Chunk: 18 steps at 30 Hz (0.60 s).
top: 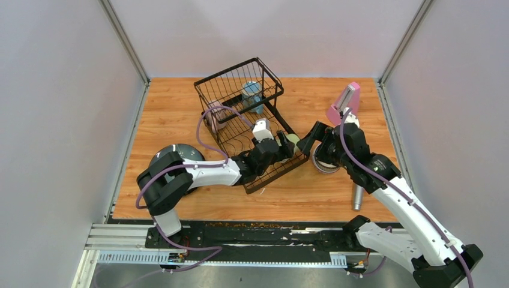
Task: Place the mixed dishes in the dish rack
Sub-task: Pick up the cup from the dish rack.
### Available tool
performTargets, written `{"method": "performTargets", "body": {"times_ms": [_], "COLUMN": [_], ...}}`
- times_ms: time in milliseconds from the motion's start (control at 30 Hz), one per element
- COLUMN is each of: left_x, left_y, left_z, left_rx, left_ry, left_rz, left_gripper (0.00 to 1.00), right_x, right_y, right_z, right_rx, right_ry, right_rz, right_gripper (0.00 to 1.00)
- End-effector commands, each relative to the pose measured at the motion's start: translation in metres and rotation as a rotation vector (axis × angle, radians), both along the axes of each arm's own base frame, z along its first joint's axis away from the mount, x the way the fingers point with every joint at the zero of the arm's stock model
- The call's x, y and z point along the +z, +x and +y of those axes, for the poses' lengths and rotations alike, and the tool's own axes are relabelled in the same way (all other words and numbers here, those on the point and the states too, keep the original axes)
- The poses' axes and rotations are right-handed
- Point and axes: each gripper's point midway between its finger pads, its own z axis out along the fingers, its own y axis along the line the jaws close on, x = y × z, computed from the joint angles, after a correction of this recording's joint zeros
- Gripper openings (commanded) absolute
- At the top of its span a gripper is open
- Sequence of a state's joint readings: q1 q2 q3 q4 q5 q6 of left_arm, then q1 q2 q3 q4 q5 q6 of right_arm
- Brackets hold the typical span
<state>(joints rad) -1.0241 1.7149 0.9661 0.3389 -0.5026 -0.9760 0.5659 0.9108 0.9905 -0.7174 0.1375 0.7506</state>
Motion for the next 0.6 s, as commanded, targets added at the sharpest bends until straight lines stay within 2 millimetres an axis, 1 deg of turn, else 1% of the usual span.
{"method": "performTargets", "body": {"times_ms": [0, 33, 67, 100, 133, 167, 200, 233, 267, 300, 333, 367, 400, 433, 467, 500, 533, 567], "left_x": [0.017, 0.021, 0.013, 0.014, 0.009, 0.006, -0.003, -0.003, -0.009, -0.008, -0.008, -0.006, -0.002, 0.001, 0.009, 0.010, 0.021, 0.026], "left_y": [0.018, 0.020, 0.020, 0.020, 0.018, 0.017, 0.015, 0.015, 0.014, 0.014, 0.014, 0.014, 0.013, 0.012, 0.012, 0.011, 0.010, 0.008], "left_z": [-0.023, -0.028, -0.033, -0.036, -0.040, -0.040, -0.039, -0.039, -0.037, -0.036, -0.033, -0.033, -0.031, -0.030, -0.028, -0.026, -0.023, -0.022], "left_rx": [-0.027, -0.034, -0.050, -0.058, -0.070, -0.073, -0.076, -0.076, -0.075, -0.072, -0.073, -0.074, -0.080, -0.084, -0.090, -0.097, -0.101, -0.117], "left_ry": [-0.106, -0.126, -0.126, -0.150, -0.161, -0.175, -0.172, -0.183, -0.175, -0.176, -0.170, -0.169, -0.161, -0.156, -0.148, -0.127, -0.131, -0.111], "left_rz": [-0.042, -0.053, -0.043, -0.052, -0.043, -0.045, -0.032, -0.038, -0.033, -0.039, -0.044, -0.054, -0.070, -0.077, -0.097, -0.108, -0.125, -0.145], "left_gripper": [0.81, 0.79, 0.78, 0.76, 0.75, 0.71, 0.69, 0.62, 0.59, 0.52, 0.48, 0.39, 0.34, 0.23, 0.18, 0.09, 0.02, 0.00], "right_x": [0.016, 0.015, 0.015, 0.015, 0.015, 0.015, 0.015, 0.014, 0.014, 0.014, 0.013, 0.013, 0.012, 0.010, 0.008, 0.006, 0.003, 0.000], "right_y": [-0.002, -0.003, -0.003, -0.004, -0.005, -0.005, -0.005, -0.005, -0.006, -0.005, -0.005, -0.005, -0.004, -0.004, -0.003, -0.002, -0.001, 0.000], "right_z": [0.000, -0.001, -0.002, -0.004, -0.005, -0.006, -0.007, -0.008, -0.008, -0.008, -0.008, -0.008, -0.008, -0.007, -0.007, -0.006, -0.006, -0.006], "right_rx": [-0.008, -0.011, -0.013, -0.016, -0.017, -0.021, -0.024, -0.026, -0.026, -0.028, -0.028, -0.029, -0.030, -0.029, -0.030, -0.027, -0.026, -0.027], "right_ry": [0.053, 0.051, 0.048, 0.045, 0.042, 0.040, 0.037, 0.035, 0.034, 0.031, 0.030, 0.029, 0.027, 0.024, 0.022, 0.018, 0.009, 0.000], "right_rz": [-0.046, -0.045, -0.044, -0.042, -0.042, -0.044, -0.044, -0.045, -0.045, -0.045, -0.043, -0.042, -0.039, -0.033, -0.026, -0.022, -0.015, -0.008], "right_gripper": [0.92, 0.92, 0.92, 0.92, 0.92, 0.92, 0.92, 0.92, 0.92, 0.92, 0.92, 0.92, 0.92, 0.92, 0.92, 0.92, 0.92, 0.92]}}
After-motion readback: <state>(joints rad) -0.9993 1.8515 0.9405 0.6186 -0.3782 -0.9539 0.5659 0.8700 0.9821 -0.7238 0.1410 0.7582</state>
